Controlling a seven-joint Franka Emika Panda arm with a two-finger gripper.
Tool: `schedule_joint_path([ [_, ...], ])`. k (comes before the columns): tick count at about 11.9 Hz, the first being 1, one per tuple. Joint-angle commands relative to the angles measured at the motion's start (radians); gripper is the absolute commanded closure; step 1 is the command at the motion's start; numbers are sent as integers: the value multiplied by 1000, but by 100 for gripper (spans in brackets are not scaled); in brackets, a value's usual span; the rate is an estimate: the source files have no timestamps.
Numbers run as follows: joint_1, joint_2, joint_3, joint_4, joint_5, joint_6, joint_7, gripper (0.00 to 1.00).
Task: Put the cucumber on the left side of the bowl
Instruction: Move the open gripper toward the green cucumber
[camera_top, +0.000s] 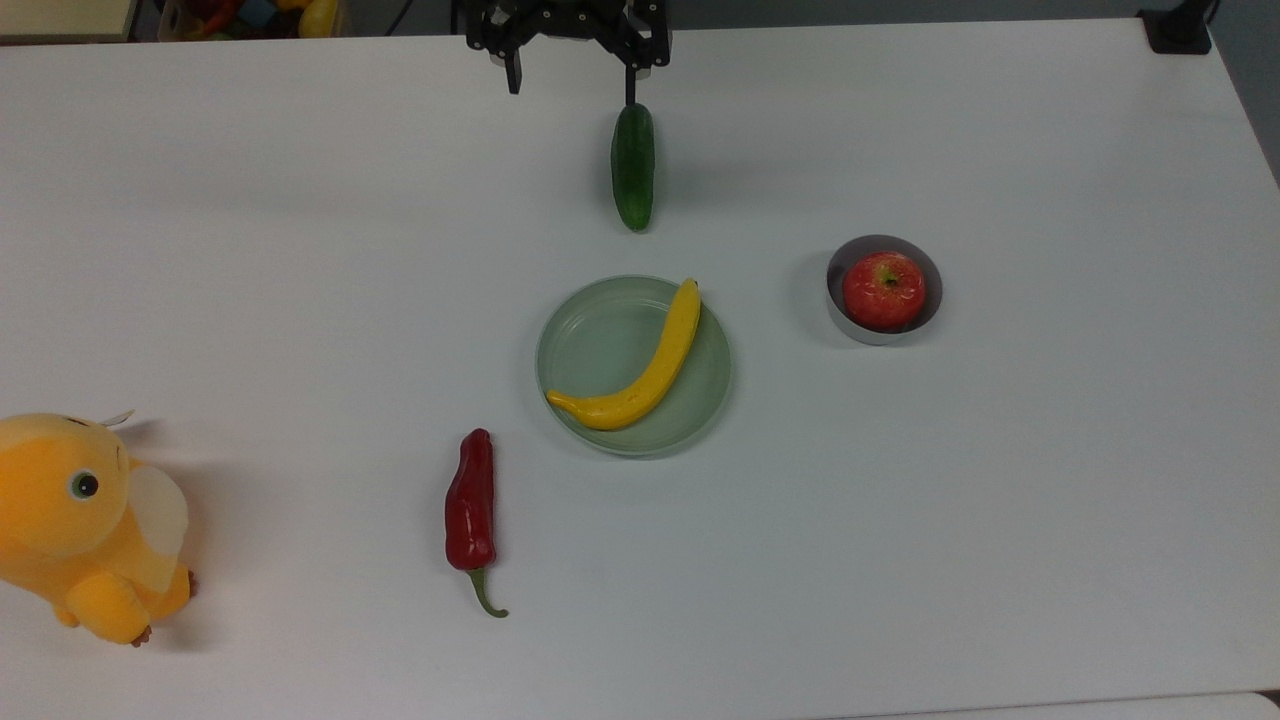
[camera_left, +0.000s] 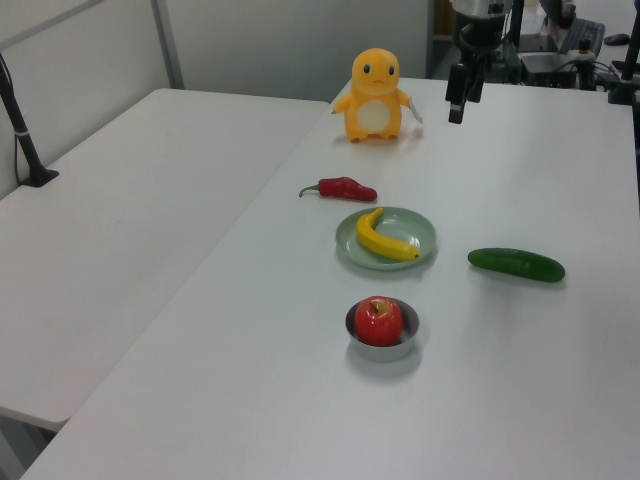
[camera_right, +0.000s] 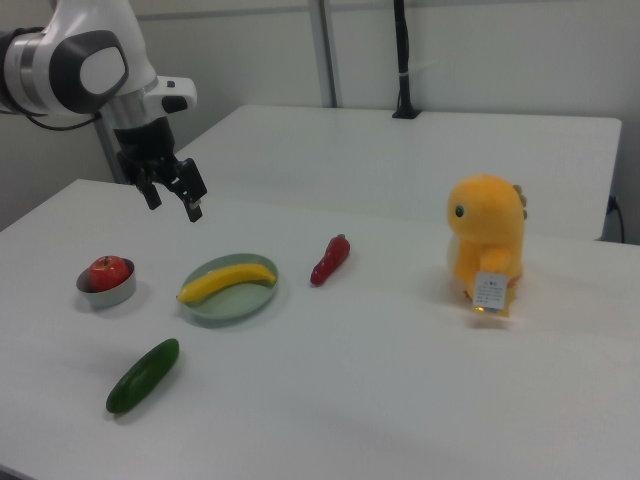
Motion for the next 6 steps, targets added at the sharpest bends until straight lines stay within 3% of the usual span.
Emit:
schedule_joint_path([
  [1,-27,-33,-8,59,-17,-167,-141,0],
  [3,-31,-30,-8,59,-22,-167,-162,0],
  [6,-32,-31,-7,59,-21,-249,-323,0],
])
